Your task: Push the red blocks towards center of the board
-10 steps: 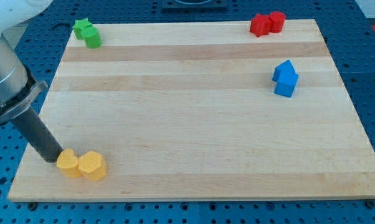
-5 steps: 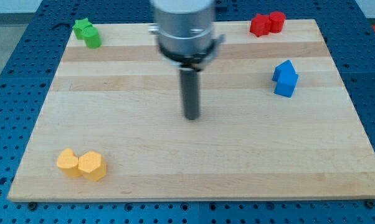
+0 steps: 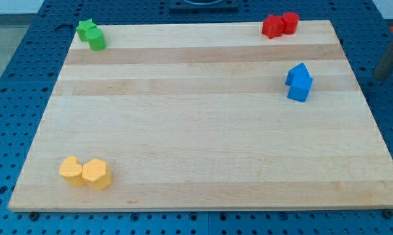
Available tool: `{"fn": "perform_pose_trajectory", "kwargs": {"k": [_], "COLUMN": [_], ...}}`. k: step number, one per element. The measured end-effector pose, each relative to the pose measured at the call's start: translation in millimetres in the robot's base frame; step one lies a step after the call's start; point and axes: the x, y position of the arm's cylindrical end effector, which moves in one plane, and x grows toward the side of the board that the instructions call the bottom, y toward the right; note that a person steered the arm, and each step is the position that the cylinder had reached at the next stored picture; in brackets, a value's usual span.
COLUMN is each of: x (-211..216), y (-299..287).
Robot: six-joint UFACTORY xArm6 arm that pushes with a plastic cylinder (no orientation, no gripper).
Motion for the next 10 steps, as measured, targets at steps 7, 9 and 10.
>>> {"fn": "perform_pose_trajectory", "kwargs": {"k": [7,9,10], "x": [-177,-174,-139], "y": [-61,-203,-263]}}
